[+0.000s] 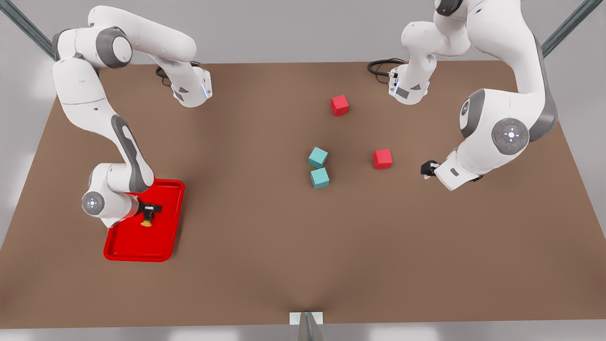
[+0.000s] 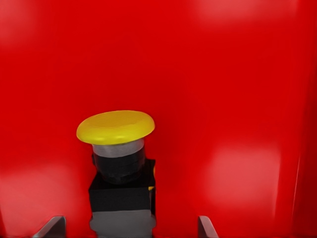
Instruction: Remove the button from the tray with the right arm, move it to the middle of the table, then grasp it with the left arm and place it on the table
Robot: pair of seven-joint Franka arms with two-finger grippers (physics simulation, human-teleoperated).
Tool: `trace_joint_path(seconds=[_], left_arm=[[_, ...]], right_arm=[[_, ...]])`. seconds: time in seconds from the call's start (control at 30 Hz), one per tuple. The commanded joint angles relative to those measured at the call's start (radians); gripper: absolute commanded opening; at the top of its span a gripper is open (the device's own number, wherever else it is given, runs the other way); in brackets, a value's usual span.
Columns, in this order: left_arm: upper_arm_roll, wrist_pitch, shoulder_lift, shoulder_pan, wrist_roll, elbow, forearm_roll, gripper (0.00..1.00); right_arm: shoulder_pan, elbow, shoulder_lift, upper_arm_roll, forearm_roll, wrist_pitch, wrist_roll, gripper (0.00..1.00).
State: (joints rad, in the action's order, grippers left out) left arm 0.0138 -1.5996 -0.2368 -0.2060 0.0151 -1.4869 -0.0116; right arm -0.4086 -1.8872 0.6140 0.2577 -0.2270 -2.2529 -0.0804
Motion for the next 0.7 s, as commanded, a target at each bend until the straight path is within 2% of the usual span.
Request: trace_joint_path(seconds=[0.0,0.17,0.23,0.5,0.53,0.57,0.63,0.67], left_arm=[[0.0,0.0,0.001,-0.001,0.003,0.0,-0.001,1.0],[0.0,0.001,0.002,-0.001,0.002,0.0,-0.001,1.0],[0.0,0.001,0.002,-0.001,0.002,0.0,-0.001,1.0],[0.0,0.0,0.002,-0.009,0.003,0.0,-0.001,1.0],[0.0,0.001,0.002,-0.009,0.003,0.0,-0.001,1.0],[0.0,0.001,0.002,-0.009,0.003,0.0,-0.001,1.0],[0.0,0.0,0.002,-0.009,0.003,0.0,-0.001,1.0],[0.0,0.001,0.002,-0.009,0.003,0.0,-0.001,1.0]], right_arm=[[-0.007,-0.027,-0.014,0.0,0.001,-0.119,0.192,1.0],[0.007,-0.033,-0.014,0.0,0.006,-0.12,0.162,1.0],[0.01,-0.03,-0.014,0.0,0.006,-0.197,0.142,1.0],[0.008,-0.039,-0.01,0.0,0.009,-0.197,0.122,0.98],[0.01,-0.041,-0.01,0.0,0.009,-0.195,0.116,0.78],[0.01,-0.043,-0.01,0.0,0.009,-0.192,0.114,0.63],[0.008,-0.041,-0.01,0.0,0.009,-0.188,0.125,0.43],[0.005,-0.041,-0.01,0.0,0.008,-0.188,0.133,0.42]])
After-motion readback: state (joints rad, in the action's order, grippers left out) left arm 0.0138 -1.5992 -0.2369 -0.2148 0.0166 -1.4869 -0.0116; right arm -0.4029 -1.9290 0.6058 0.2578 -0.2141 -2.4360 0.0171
